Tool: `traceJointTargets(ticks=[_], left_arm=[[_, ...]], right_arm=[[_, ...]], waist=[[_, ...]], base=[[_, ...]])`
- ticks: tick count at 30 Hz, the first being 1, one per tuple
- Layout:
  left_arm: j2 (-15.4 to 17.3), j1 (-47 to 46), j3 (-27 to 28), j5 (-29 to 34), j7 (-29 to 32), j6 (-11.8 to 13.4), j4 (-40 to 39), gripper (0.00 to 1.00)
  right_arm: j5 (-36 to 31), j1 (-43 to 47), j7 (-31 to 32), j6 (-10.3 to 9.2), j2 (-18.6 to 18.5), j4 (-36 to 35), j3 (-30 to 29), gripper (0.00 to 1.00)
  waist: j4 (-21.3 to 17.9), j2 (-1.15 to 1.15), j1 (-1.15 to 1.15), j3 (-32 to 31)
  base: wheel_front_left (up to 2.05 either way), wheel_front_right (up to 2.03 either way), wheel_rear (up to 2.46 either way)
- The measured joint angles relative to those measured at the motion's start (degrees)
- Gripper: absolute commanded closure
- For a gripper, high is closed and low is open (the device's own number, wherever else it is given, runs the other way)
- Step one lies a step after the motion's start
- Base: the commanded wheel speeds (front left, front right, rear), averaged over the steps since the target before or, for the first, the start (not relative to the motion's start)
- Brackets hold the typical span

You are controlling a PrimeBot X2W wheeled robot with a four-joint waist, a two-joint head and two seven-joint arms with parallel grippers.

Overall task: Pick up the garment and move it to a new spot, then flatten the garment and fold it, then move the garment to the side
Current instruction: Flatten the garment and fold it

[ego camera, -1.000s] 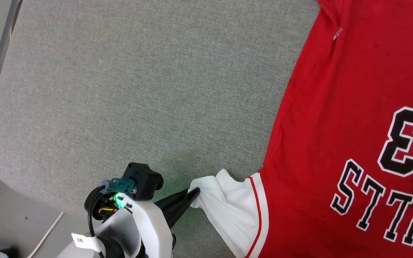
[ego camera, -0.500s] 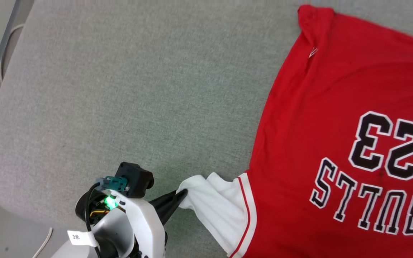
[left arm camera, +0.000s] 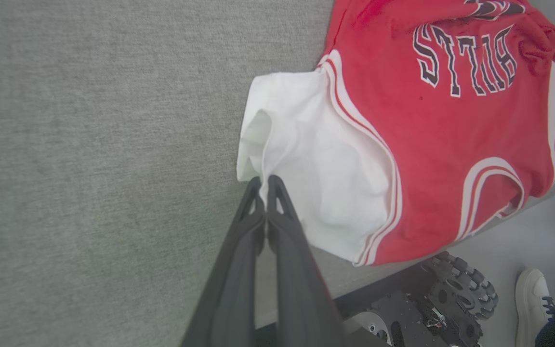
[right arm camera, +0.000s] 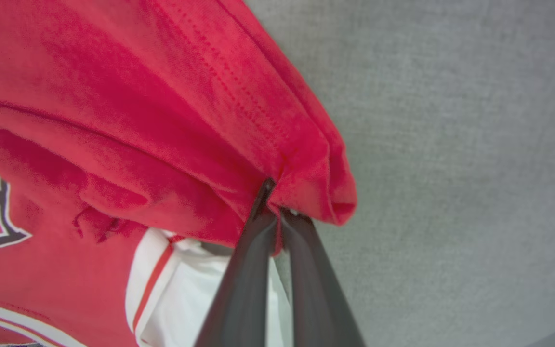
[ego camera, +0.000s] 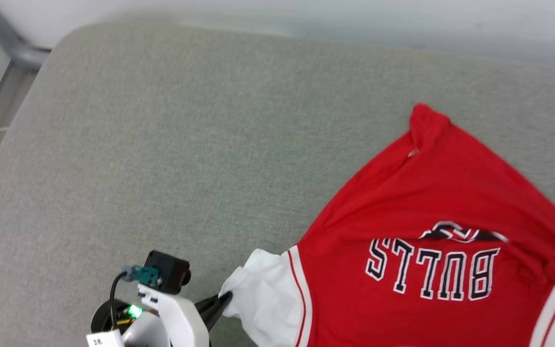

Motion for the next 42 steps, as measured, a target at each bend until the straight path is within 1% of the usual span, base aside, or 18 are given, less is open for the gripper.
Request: traceJointTargets(ticks=[3, 4, 8, 13, 18, 23, 24, 25, 28, 30, 35, 39, 42], left_arm=[[0.1, 1.0, 0.0, -0.3, -0.2, 0.4, 0.7, 1.0], [0.0, 1.9, 0.1, -0.5, -0.6, 0.8, 1.2, 1.0], [-0.2, 3.1, 0.1, -0.8, -1.2, 1.3, 1.8, 1.0], [-0.9, 3.6, 0.4, -0.9, -2.5, 2.0, 2.6, 1.0], [-1.9, 3.8, 0.4, -0.9, -3.6, 2.5, 3.3, 1.0], [-2.1, 3.8, 0.4, -1.0, -4.0, 2.5, 3.6, 1.0], [-2.1, 3.7, 0.5, -1.0, -4.0, 2.5, 3.6, 1.0], [-2.1, 3.7, 0.5, -1.0, -4.0, 2.5, 3.6, 1.0], [-1.9, 3.7, 0.5, -1.0, -4.0, 2.5, 3.5, 1.0], [-1.9, 3.4, 0.6, -0.9, -4.0, 2.5, 3.3, 1.0], [-1.7, 2.9, 0.5, -0.7, -4.1, 2.5, 2.8, 1.0], [-1.7, 1.9, 0.2, 0.0, -4.3, 2.4, 1.8, 1.0], [-1.7, 1.0, -0.1, 0.4, -4.3, 2.2, 0.9, 1.0]], right_arm=[[1.5, 5.4, -1.2, 0.0, 0.8, -1.8, -1.3, 1.0], [2.6, 10.7, -2.3, 0.0, 2.0, -4.1, -2.4, 1.0], [3.3, 17.1, -3.0, 0.0, 3.9, -7.4, -4.2, 1.0], [3.3, 23.6, -3.8, 0.0, 6.1, -10.2, -6.1, 1.0], [3.3, 26.5, -4.4, 0.0, 8.4, -11.7, -6.6, 1.0], [3.1, 26.5, -4.5, 0.0, 9.0, -12.2, -6.5, 1.0], [3.1, 26.4, -4.8, 0.0, 9.0, -12.5, -6.3, 0.82], [2.9, 26.3, -5.1, 0.0, 8.8, -12.8, -6.1, 0.0], [3.5, 25.8, -4.6, 0.0, 7.8, -14.0, -5.4, 0.0], [4.4, 24.8, -3.9, 0.0, 6.6, -16.0, -4.7, 0.0], [6.4, 21.1, -0.2, 0.0, 2.9, -23.4, -3.8, 0.0], [7.3, 14.8, 2.6, 0.0, 0.6, -27.9, -3.0, 0.0], [7.7, 8.7, 4.3, 0.0, 0.8, -28.3, -1.3, 0.0]], waist=[[-1.6, 0.0, 0.0, -2.5], [-3.2, 0.0, 0.0, -4.7], [-4.9, 0.0, -0.01, -6.9], [-6.2, 0.0, 0.0, -8.8], [-7.0, 0.0, 0.0, -9.2], [-7.4, 0.0, 0.0, -8.9], [-7.4, 0.0, 0.0, -8.9], [-7.5, 0.0, 0.0, -8.8], [-7.5, 0.0, 0.0, -8.5], [-7.5, 0.0, 0.0, -8.2], [-7.0, 0.0, 0.0, -7.1], [-6.3, 0.0, 0.0, -5.6], [-5.5, 0.0, 0.0, -4.0]], base=[[0.0, 0.0, 0.0], [0.0, 0.0, 0.0], [0.0, 0.0, 0.0], [0.0, 0.0, 0.0], [0.0, 0.0, 0.0], [0.0, 0.0, 0.0], [0.0, 0.0, 0.0], [0.0, 0.0, 0.0], [0.0, 0.0, 0.0], [0.0, 0.0, 0.0], [0.0, 0.0, 0.0], [0.0, 0.0, 0.0], [0.0, 0.0, 0.0]])
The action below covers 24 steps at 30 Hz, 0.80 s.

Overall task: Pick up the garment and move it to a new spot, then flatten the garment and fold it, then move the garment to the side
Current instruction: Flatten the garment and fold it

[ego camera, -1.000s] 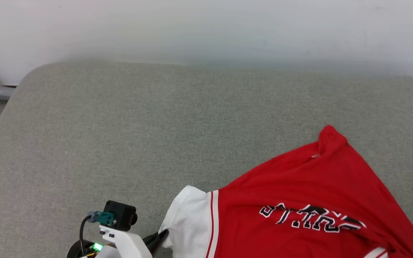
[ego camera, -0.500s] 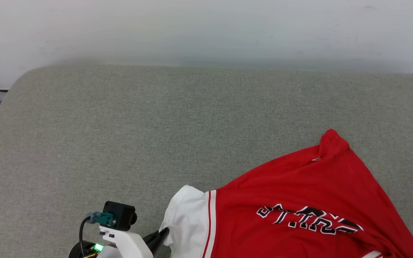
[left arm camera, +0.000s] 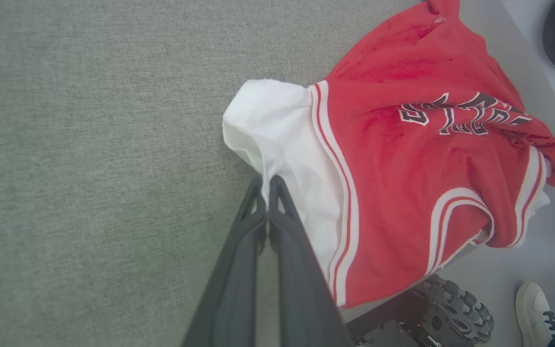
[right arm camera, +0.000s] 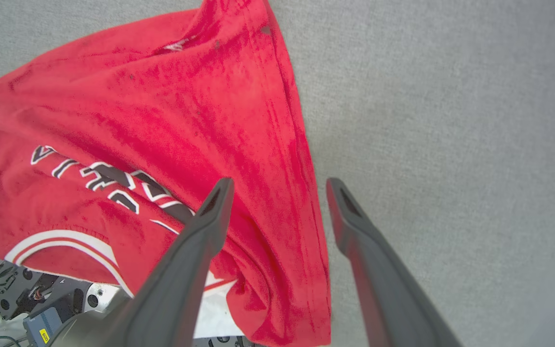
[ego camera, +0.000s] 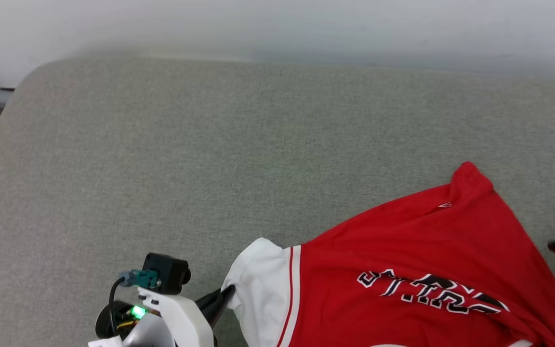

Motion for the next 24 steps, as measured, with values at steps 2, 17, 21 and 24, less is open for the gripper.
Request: traceJointTargets(ticks=[2, 17, 21, 24], left_arm=[[0.0, -0.9, -0.1, 0.4, 0.2, -0.2, -0.5, 1.0], [-0.9, -6.0, -1.2, 1.8, 0.3, -1.3, -2.5, 1.0], [-1.4, -6.8, -1.7, 2.1, 0.2, -1.5, -2.4, 1.0], [-1.7, -7.3, -1.9, 2.2, 0.1, -1.6, -2.2, 1.0]], right_arm=[[-0.8, -4.2, 0.7, 0.0, 0.5, 0.9, 1.4, 0.0], [-12.2, -21.5, 1.7, 0.0, 1.2, 15.8, 7.3, 0.0], [-13.4, -22.3, 0.9, 0.0, 0.9, 19.5, 7.9, 0.0], [-13.7, -22.6, 0.2, 0.0, 0.7, 21.1, 8.8, 0.0]], waist=[[0.7, 0.0, 0.0, 1.2], [7.7, 0.0, 0.01, 10.5], [9.4, 0.0, 0.01, 12.2], [10.4, 0.0, 0.01, 13.2]], base=[[0.0, 0.0, 0.0], [0.0, 0.0, 0.0], [0.0, 0.0, 0.0], [0.0, 0.0, 0.0]])
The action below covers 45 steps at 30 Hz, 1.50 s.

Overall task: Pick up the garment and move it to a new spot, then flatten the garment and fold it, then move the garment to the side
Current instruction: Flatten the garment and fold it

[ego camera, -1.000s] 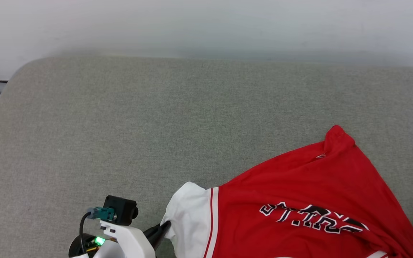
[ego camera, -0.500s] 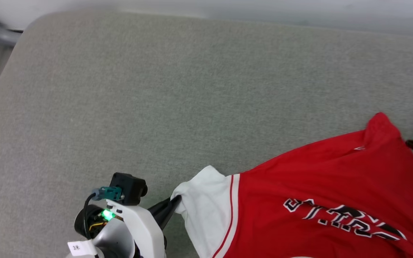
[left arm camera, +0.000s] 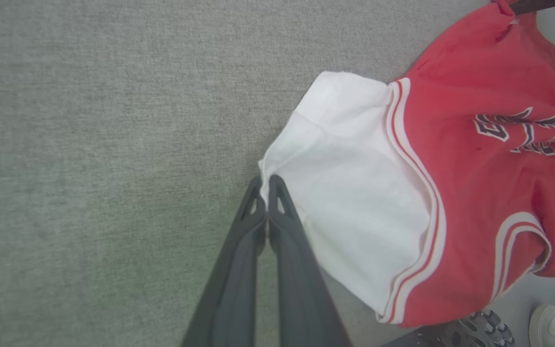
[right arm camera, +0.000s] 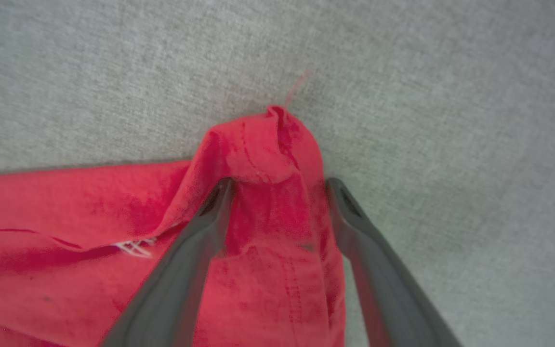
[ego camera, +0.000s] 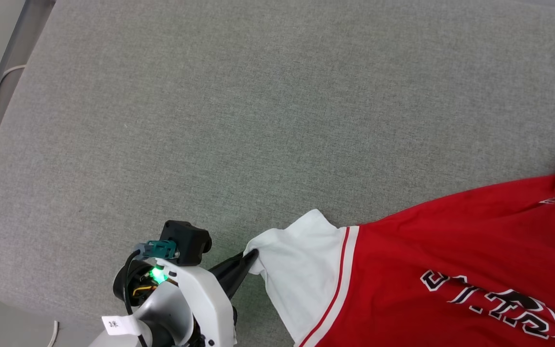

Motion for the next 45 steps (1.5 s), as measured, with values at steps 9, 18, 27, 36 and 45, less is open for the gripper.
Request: traceJointTargets(ticks=[9, 18, 27, 36, 45], left_arm=[[-0.2, -0.4, -0.1, 0.0, -0.3, 0.1, 0.1, 1.0], [0.1, -0.6, 0.1, 0.0, -0.3, 0.4, 1.0, 1.0], [1.1, -0.2, 0.7, -0.3, -0.3, 1.1, 2.5, 1.0], [3.4, 0.6, 3.6, 0.5, -2.1, 3.2, 3.0, 1.0], [6.1, -2.1, 9.4, 4.0, -7.6, 6.4, 0.8, 1.0]], right_arm=[[-0.1, -0.3, -1.1, -0.01, -1.8, 2.4, 3.7, 0.01], [1.4, -0.3, -4.6, 0.02, -1.9, 4.2, 4.3, 1.0], [1.2, -1.3, -12.7, 0.02, -0.7, 6.9, 3.2, 1.0], [3.1, -0.4, -24.4, 0.02, -0.3, 6.4, 2.4, 1.0], [6.1, 4.2, -31.7, 0.03, 0.1, 0.2, 1.5, 1.0]], waist=[[0.8, 0.0, -0.01, 1.3], [0.1, 0.0, -0.01, 0.4], [-1.5, 0.0, -0.01, -3.6], [-4.4, 0.0, -0.01, -12.1], [-8.2, 0.0, -0.02, -18.9]], base=[[0.0, 0.0, 0.0], [0.0, 0.0, 0.0], [0.0, 0.0, 0.0], [0.0, 0.0, 0.0], [0.0, 0.0, 0.0]])
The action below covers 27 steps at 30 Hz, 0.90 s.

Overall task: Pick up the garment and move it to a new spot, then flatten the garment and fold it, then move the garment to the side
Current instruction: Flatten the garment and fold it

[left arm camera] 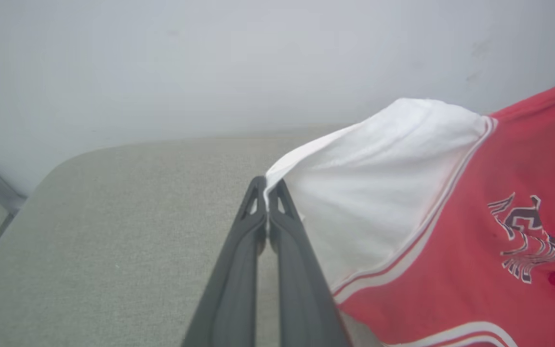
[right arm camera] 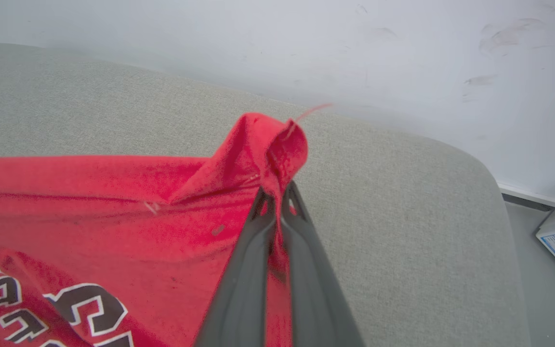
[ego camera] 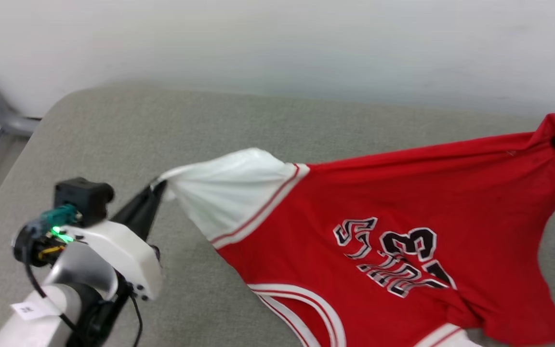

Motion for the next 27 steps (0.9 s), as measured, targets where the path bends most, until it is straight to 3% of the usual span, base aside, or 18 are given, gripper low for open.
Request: traceJointTargets(ticks=[18, 23, 27], left_arm=[[5.8, -6.1, 11.6, 6.2, -8.4, 5.9, -12.6, 1.0], [7.5, -11.9, 14.2, 7.3, -9.6, 6.0, -15.2, 1.0], [11.0, -18.4, 14.3, 9.0, -8.4, 3.5, -13.7, 1.0]], right_arm=[[1.7, 9.9, -2.5, 0.01, 3.1, -23.5, -8.1, 1.0], [0.5, 7.9, -3.6, 0.02, 4.3, -26.5, -10.0, 1.0], [-1.0, 2.8, -5.6, 0.02, 4.3, -25.9, -9.6, 1.0]], waist=[[-8.8, 0.0, 0.0, -5.2], [-9.7, 0.0, 0.0, -3.9], [-10.3, 0.0, 0.0, -1.6]], base=[[0.0, 0.0, 0.0], [0.0, 0.0, 0.0], [0.0, 0.0, 0.0]])
